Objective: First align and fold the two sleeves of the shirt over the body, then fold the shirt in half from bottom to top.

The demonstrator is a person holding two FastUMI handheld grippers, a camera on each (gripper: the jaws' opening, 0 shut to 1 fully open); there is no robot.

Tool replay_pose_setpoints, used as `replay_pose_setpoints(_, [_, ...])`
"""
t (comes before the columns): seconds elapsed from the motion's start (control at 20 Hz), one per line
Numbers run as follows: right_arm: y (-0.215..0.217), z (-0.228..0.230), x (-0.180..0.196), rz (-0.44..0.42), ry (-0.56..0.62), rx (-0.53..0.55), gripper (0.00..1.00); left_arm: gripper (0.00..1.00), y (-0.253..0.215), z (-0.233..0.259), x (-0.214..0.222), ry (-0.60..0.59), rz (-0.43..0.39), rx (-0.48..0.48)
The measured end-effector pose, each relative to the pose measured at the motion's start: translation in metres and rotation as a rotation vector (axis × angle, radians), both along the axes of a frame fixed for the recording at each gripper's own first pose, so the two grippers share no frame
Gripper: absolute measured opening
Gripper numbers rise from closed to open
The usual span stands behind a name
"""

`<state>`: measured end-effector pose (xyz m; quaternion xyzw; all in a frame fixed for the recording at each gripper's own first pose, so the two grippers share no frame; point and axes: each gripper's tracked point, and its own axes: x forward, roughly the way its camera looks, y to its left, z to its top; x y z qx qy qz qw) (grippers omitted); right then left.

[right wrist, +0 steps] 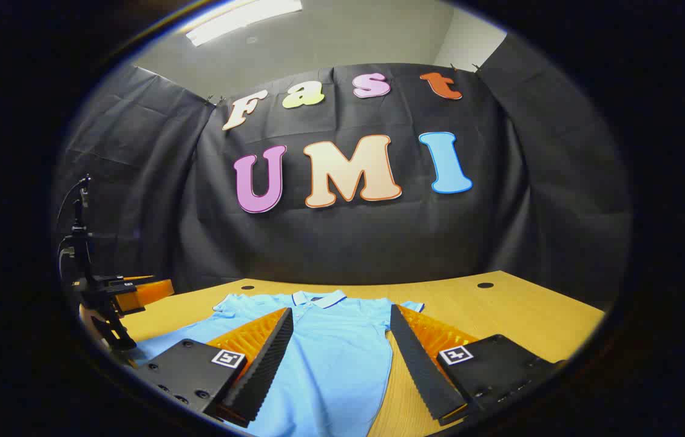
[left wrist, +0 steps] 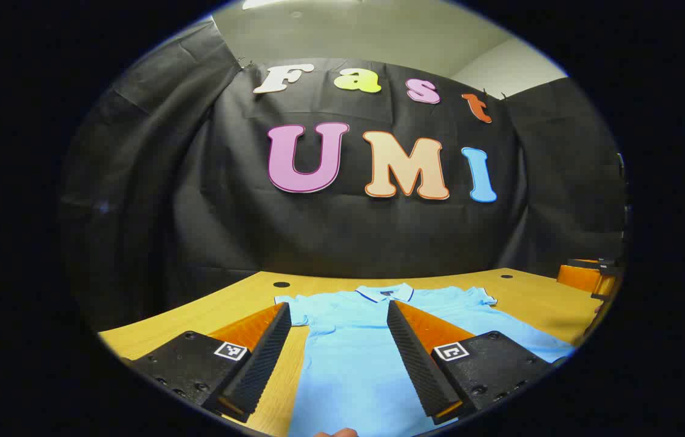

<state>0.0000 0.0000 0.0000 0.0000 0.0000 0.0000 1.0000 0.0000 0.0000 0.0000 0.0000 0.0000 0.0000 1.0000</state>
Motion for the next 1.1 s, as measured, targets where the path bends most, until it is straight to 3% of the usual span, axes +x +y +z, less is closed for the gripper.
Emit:
replay_pose_setpoints(0.6, [0.006, -0.016, 0.004, 0.01, 0.044, -0.004, 1.0, 0.95, -0.003, -0.002, -0.002, 0.007, -0.007, 0.006])
replay_pose_setpoints(0.9, [-0.009, -0.008, 0.007, -0.026, 0.049, -0.01, 1.0, 0.95, -0.005, -0.011, 0.002, 0.035, -0.021, 0.002])
replay_pose_setpoints(1.1, [-0.029, 0.004, 0.037, -0.062, 0.09, -0.013, 1.0, 0.95, -0.003, -0.014, 0.002, 0.044, -0.015, 0.0])
